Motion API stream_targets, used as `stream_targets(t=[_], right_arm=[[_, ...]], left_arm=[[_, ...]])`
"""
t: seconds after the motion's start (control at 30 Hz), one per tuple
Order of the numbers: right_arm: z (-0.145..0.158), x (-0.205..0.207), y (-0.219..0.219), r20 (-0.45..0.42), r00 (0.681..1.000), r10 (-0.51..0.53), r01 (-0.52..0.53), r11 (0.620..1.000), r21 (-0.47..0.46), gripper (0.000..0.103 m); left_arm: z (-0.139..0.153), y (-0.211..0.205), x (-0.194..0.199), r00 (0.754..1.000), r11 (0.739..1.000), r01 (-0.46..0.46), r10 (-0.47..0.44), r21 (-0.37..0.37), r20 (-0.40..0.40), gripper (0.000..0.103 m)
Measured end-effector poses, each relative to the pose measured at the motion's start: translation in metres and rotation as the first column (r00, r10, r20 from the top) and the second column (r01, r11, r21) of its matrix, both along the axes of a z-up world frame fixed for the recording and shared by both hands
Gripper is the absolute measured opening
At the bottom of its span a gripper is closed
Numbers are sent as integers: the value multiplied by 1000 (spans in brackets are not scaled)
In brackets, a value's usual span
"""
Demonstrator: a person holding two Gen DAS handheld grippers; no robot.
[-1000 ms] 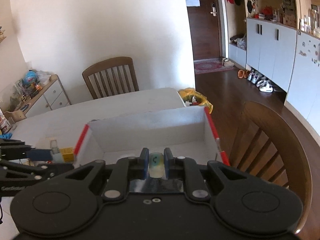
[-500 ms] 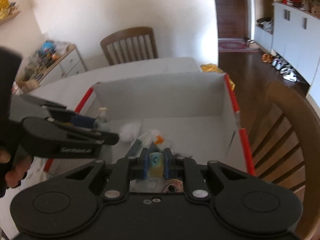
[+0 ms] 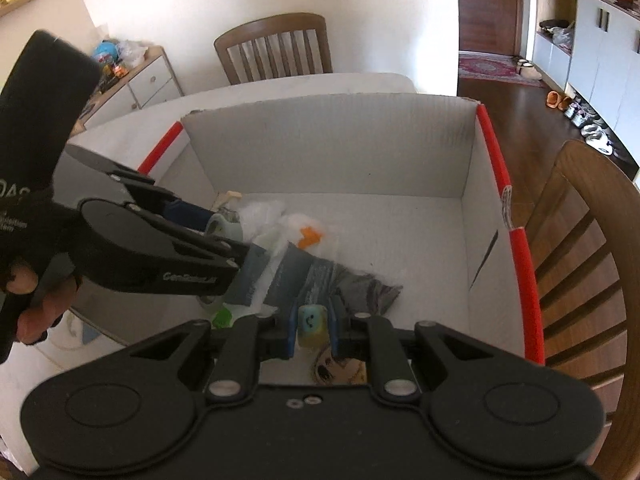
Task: Organize objects
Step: 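Carry both items into the red box and open both tools to release, then withdraw both tools from the box back over the table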
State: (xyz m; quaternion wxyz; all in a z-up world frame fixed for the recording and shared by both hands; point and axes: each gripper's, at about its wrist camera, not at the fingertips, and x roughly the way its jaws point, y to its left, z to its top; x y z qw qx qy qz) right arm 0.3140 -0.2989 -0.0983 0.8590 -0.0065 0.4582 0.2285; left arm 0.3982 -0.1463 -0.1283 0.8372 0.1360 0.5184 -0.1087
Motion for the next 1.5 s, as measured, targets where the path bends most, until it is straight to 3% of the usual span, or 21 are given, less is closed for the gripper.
stream_targets(t=[0.2, 0.33, 0.57, 0.8, 0.93, 1.23, 1.33, 1.5], right_arm=[[-1, 1, -2, -8, 1000, 22, -22, 1000, -13, 20], [1, 1, -3, -17, 999, 29, -29, 1000, -3, 28], [12, -3, -6, 2, 999, 32, -32, 999, 26, 37], [29, -10, -7, 44, 999, 30, -32, 998, 49, 45], [41, -16, -9, 72, 997, 19, -23, 998, 57, 55], [61, -31, -8, 120, 993, -13, 3, 997, 83, 65], [66, -37, -5, 134, 991, -22, 10, 996, 87, 73], [70, -47, 3, 141, 990, -32, 19, 995, 93, 76]], left_arm=[[-5, -2, 3, 1000, 1000, -6, 6, -3, -11, 42], [-4, -2, 2, 1000, 1000, -11, 11, 3, 0, 51], [4, 5, -1, 999, 999, -47, 48, -27, 18, 52], [24, 13, -18, 996, 996, -56, 61, -70, 67, 57], [39, 19, -31, 992, 992, -62, 73, -107, 102, 57], [71, 35, -60, 982, 981, -53, 85, -184, 170, 57], [81, 40, -72, 977, 978, -48, 88, -202, 194, 61], [92, 52, -90, 969, 974, -46, 98, -223, 226, 61]])
